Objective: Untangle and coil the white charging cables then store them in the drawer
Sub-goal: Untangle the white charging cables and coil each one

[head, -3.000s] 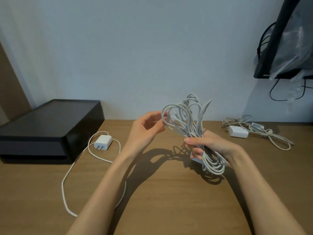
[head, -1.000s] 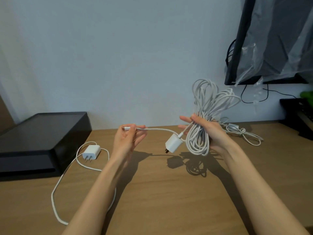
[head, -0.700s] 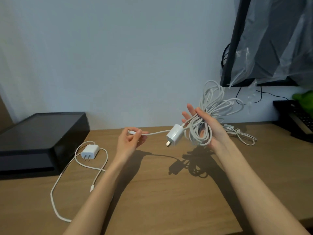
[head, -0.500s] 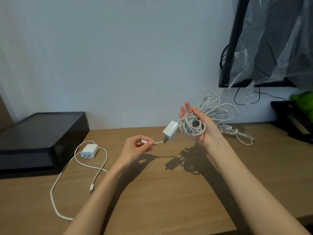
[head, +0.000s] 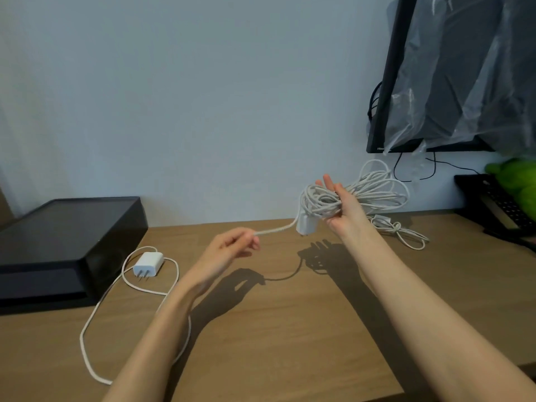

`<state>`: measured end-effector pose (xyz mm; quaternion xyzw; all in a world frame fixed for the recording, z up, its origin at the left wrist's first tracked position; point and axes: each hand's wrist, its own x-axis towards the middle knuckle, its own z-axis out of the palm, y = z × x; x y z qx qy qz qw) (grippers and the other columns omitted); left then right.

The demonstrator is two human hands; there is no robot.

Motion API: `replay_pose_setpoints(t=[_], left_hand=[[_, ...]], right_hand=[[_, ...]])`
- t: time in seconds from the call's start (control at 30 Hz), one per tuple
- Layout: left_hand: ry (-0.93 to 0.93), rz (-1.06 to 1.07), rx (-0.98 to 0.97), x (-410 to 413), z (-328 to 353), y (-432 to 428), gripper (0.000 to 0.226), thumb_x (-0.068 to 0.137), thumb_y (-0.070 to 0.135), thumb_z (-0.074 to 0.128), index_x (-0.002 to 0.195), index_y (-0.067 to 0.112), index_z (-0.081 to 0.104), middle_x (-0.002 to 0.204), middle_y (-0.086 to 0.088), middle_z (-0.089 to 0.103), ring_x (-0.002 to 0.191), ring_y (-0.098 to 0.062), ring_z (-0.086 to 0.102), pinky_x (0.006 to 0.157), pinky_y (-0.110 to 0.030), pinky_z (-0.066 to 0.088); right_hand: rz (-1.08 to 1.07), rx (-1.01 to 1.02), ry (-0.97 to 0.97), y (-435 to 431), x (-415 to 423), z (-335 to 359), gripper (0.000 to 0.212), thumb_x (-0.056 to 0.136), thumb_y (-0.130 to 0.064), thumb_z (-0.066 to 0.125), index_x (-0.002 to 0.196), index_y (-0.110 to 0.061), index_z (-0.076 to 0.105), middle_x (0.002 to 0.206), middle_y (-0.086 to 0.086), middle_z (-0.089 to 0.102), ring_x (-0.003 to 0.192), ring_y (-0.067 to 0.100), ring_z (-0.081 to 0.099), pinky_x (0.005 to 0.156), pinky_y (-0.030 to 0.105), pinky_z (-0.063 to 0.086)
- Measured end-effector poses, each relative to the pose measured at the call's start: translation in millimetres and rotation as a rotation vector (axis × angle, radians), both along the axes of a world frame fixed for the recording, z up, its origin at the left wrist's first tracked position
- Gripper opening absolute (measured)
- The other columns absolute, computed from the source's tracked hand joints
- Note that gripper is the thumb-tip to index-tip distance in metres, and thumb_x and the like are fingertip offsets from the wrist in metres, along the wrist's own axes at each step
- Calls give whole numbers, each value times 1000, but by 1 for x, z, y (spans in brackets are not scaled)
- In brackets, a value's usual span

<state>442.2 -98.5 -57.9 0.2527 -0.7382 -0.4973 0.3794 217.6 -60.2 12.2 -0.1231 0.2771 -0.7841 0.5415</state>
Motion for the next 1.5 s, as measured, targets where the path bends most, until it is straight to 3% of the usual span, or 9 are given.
replay_pose_setpoints(t=[0.17, 0.43, 0.57, 0.8, 1.0, 1.13, 1.23, 1.33, 1.5], left_hand=[[344, 104, 143, 11, 19, -1, 24, 99, 20, 39, 82, 10, 54, 83, -4, 56, 90, -16, 56, 92, -32, 46], [466, 343, 204, 13, 20, -7, 26, 101, 19, 37, 83, 15, 55, 83, 0, 56, 83, -9, 57, 86, -25, 46], [70, 579, -186, 13, 8, -14, 26, 101, 31, 38, 82, 20, 53, 97, 1, 52, 99, -15, 44, 93, -33, 30], [-577, 638, -984, 6, -15, -18, 58, 94, 62, 16, 72, 25, 54, 87, 10, 55, 103, -11, 46, 104, -43, 9], [-879, 426, -1128, -4, -22, -10, 79, 83, 76, 11, 51, 26, 63, 101, 6, 68, 111, -20, 59, 111, -48, -1], [-949, 256, -983, -15, -33, -2, 84, 68, 89, 13, 69, 23, 66, 97, 11, 64, 105, -8, 51, 115, -44, -3], [-697, 87, -694, -26, -31, 5, 71, 77, 78, 28, 66, 15, 58, 68, 8, 58, 69, -6, 52, 105, -34, 26], [-357, -1, -466, -27, -22, 9, 46, 84, 65, 39, 63, 25, 45, 55, 14, 47, 52, -4, 39, 61, -26, 34], [-295, 355, -794, -4, -5, -2, 29, 90, 56, 44, 80, 34, 60, 57, 17, 48, 58, 3, 45, 53, -14, 32]], right_hand=[[101, 16, 134, 7, -20, -20, 22, 101, -17, 43, 111, -7, 60, 105, 3, 72, 88, 16, 70, 71, 37, 60], [199, 218, 872, 19, -12, -21, 24, 94, -20, 58, 79, -4, 65, 73, 6, 72, 68, 18, 68, 66, 31, 56], [188, 196, 1322, 25, -5, -8, 24, 97, -16, 53, 78, -4, 60, 57, 7, 66, 51, 17, 64, 50, 23, 52], [25, 248, 1856, 19, 2, 8, 9, 99, -26, 48, 107, -25, 51, 75, -4, 73, 79, 13, 66, 77, 35, 47], [-39, 257, 1900, 18, 12, 13, 6, 98, -25, 46, 103, -24, 50, 74, -4, 73, 81, 13, 60, 70, 31, 39], [-49, 214, 1780, 14, 17, 14, 5, 98, -23, 46, 94, -22, 48, 72, -1, 73, 57, 5, 52, 57, 25, 38], [-1, 172, 1619, 12, 22, 13, 6, 99, -19, 47, 95, -15, 47, 70, 5, 71, 37, 1, 41, 43, 16, 35], [41, 178, 1588, 10, 23, 12, 7, 99, -19, 48, 94, -12, 47, 67, 6, 68, 34, 1, 43, 41, 16, 35], [164, 238, 1725, 8, 14, 7, 17, 97, -21, 51, 85, -9, 49, 69, 5, 66, 49, 25, 61, 53, 30, 52]])
